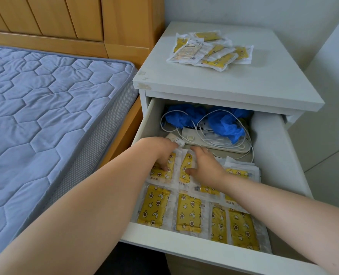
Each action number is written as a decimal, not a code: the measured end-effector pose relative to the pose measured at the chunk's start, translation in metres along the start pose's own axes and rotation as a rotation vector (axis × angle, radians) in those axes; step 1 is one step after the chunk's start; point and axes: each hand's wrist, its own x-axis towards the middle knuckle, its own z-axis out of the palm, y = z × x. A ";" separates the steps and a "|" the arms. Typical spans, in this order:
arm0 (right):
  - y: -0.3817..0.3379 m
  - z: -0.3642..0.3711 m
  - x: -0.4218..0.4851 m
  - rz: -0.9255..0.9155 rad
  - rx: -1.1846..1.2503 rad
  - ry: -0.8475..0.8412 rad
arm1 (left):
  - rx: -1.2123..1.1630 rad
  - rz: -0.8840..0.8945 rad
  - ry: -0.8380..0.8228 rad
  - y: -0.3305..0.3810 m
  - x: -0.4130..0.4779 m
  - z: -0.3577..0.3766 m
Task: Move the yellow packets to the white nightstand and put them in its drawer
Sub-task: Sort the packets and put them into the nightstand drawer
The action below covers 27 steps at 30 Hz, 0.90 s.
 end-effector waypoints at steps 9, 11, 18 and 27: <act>0.003 -0.011 0.003 0.003 -0.005 -0.047 | 0.030 -0.036 0.059 0.003 -0.004 -0.005; 0.002 -0.015 0.003 0.006 -0.002 -0.067 | 0.034 -0.045 0.053 0.002 -0.002 -0.004; 0.007 -0.040 0.003 0.115 -0.270 -0.304 | -0.061 -0.016 0.056 0.001 -0.006 -0.005; 0.012 -0.023 0.002 0.014 -0.192 -0.140 | -0.041 0.016 -0.012 0.003 -0.008 0.004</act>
